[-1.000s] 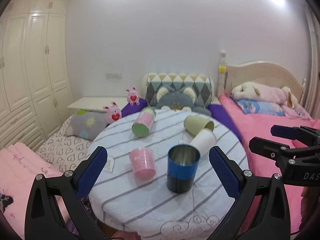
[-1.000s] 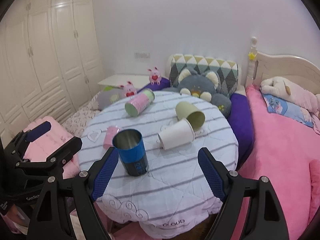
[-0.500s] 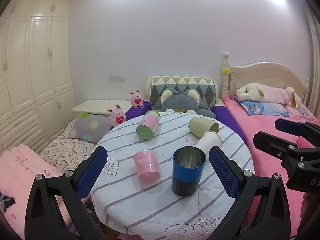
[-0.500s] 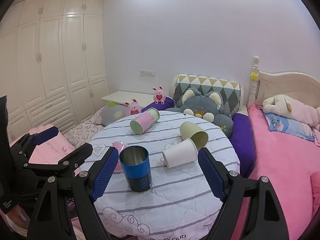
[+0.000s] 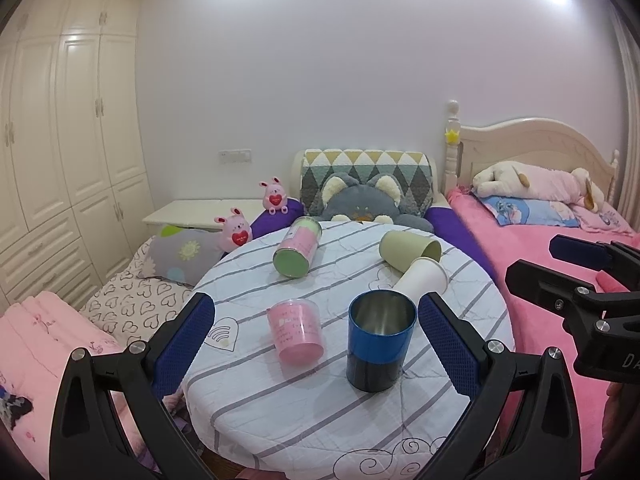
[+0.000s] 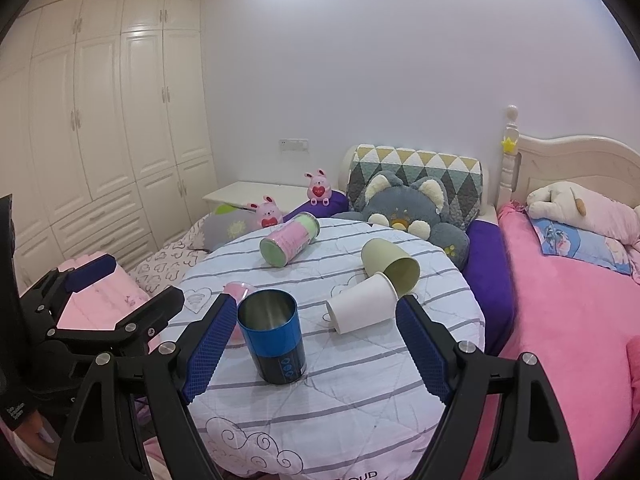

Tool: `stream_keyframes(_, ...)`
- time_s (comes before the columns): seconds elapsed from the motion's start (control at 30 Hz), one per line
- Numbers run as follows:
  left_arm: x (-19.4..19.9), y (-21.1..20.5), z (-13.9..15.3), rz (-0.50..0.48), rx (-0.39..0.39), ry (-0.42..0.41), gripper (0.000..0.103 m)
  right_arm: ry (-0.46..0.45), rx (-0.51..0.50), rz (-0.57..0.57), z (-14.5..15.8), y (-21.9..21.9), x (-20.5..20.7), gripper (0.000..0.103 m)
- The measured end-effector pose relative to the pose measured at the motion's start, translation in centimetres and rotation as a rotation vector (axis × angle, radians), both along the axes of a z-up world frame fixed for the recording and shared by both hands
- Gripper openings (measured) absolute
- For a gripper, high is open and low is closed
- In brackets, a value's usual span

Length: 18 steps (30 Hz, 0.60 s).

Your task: Flip cup upright

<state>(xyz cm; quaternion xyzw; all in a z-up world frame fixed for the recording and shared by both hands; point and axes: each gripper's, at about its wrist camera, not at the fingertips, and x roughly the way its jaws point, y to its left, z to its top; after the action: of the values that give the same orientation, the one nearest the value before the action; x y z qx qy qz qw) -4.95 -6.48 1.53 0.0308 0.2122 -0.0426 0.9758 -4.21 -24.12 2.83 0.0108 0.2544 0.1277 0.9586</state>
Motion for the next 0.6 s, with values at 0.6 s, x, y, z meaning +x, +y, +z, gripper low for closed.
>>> stream_keyframes(0.6,0.8,0.0,-0.6,0.002,0.022,0.002,0.103,0.033,0.003,-0.007,-1.2,0.6,0.9,0.083)
